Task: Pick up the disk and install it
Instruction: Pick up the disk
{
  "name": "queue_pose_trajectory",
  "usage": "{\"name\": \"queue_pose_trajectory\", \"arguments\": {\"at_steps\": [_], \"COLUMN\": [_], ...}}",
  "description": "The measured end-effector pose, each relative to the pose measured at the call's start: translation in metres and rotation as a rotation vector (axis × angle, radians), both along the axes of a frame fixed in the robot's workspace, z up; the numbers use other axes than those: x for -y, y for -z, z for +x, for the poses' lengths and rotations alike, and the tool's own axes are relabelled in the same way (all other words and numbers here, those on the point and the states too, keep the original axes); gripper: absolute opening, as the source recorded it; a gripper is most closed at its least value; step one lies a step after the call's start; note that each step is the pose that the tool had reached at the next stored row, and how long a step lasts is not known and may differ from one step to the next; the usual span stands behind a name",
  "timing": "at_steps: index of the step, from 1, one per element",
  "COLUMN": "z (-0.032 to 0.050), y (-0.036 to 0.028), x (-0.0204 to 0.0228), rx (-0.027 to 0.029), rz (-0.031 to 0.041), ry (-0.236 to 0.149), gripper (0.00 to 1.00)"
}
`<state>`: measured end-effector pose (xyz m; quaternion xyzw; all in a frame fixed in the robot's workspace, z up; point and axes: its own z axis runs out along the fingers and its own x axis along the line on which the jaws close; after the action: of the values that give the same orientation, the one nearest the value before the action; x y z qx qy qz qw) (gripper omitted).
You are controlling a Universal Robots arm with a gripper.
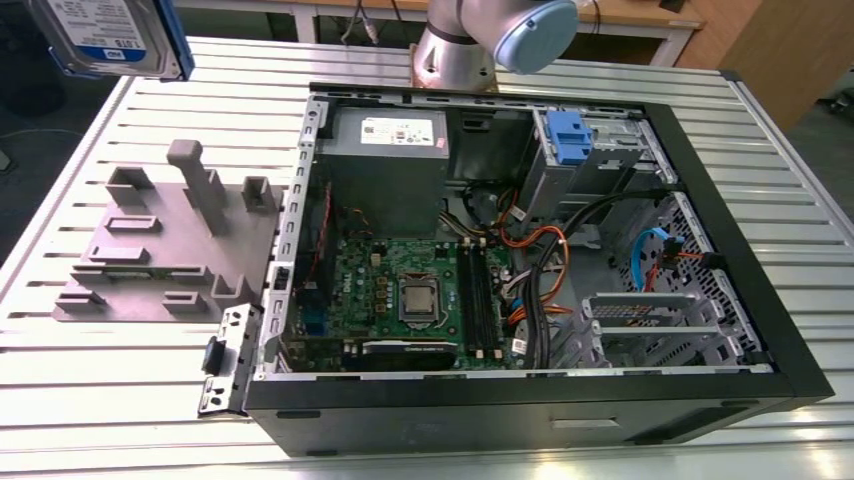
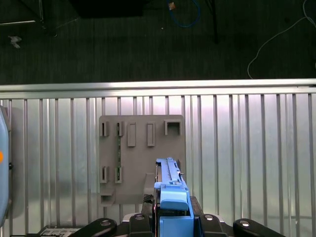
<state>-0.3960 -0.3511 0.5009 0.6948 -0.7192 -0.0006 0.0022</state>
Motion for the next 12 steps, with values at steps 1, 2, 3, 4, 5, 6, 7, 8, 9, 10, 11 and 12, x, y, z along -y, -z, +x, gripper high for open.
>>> {"name": "queue_pose_trajectory", "arguments": {"at_steps": [1,2,3,4,5,6,7,8,9,10,11,12], "z": [0.0011,0.0022,0.0031,0.0037,0.0042,0.0047,0.0051,0.0053,0.0054,0.0062,0.0069,0.007], "y": [0.0,0.0,0.0,0.0,0.0,0.0001,0.0001,0.0,0.0,0.0,0.0,0.0], "x": [0.0,0.0,0.0,-0.0001,-0.0001,0.0,0.0,0.0,0.0,0.0,0.0,0.0], "rx": [0.0,0.0001,0.0,0.0,0.0,0.0001,0.0001,0.0,0.0001,0.0,0.0,0.0], "rz": [0.0,0.0001,0.0,0.0,0.0001,0.0001,0.0001,0.0,0.0,0.0,0.0,0.0], "ry": [0.0,0.0,0.0,0.0,0.0,0.0,0.0,0.0,0.0,0.0,0.0,0.0], "gripper": [0.36,0.36,0.36,0.36,0.36,0.36,0.36,0.36,0.36,0.36,0.36,0.36]}}
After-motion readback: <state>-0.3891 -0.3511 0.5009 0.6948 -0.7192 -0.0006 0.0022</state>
